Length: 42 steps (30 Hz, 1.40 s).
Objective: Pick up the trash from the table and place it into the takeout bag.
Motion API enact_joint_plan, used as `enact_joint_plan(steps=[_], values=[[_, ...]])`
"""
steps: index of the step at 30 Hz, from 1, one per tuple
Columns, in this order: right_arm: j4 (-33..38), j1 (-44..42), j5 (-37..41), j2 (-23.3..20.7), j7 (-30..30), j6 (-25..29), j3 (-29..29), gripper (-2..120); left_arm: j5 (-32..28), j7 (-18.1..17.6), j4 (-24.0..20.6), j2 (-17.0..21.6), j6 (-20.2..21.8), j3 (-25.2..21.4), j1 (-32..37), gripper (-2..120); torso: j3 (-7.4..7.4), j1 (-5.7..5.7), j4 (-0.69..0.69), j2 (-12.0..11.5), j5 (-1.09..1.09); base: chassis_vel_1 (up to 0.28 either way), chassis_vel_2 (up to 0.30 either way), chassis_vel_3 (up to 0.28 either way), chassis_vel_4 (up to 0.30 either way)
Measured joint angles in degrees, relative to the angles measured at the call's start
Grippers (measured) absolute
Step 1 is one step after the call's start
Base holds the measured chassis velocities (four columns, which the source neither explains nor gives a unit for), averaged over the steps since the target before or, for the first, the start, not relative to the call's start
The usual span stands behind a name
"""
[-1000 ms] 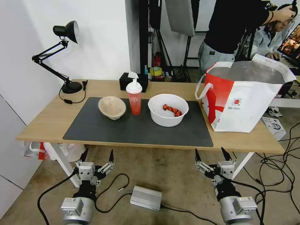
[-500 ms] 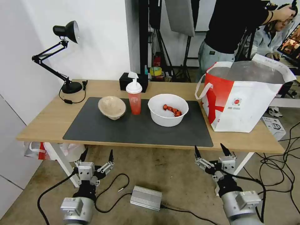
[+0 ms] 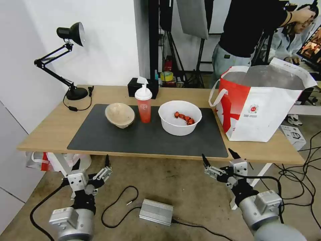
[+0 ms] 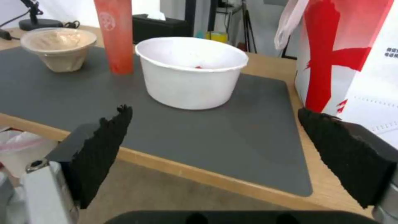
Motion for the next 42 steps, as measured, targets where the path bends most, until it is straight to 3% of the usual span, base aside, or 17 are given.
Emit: enact_joint_plan(steps=[3,18,30,37,42], values=[[0.01,0.01,-0.08,0.32,0.0,0.24,-0.13,100,-1.99,-4.39,-0.61,2.71,0.85,0.58,0.46,100,0.0,0.0,0.0,0.0,0.0,0.0,0.0,0.0,0.0],[0.38,1.62,-0.15,-1.17,-4.3,4.72,0.57,100,-4.06,-4.67,-0.62,3.9,0.94,0.45,1.05,100,0.0,0.0,0.0,0.0,0.0,0.0,0.0,0.0,0.0],[-1.13,9.31,5.65,-6.19,-7.21,7.58,1.47,100,-2.56,-1.07,-0.51,4.61,-1.48,-0.29,0.2,100,0.0,0.0,0.0,0.0,0.0,0.0,0.0,0.0,0.0],[-3.59,16.17,12.34,-12.21,-9.75,10.15,1.61,100,-2.57,3.94,-0.48,5.49,-5.46,-0.52,-0.78,100,0.0,0.0,0.0,0.0,0.0,0.0,0.0,0.0,0.0],[-4.95,19.0,13.95,-16.72,-10.46,11.35,1.65,100,-3.07,4.91,0.15,6.39,-6.42,0.59,-1.98,100,0.0,0.0,0.01,0.0,0.01,0.0,0.0,0.0,0.0]])
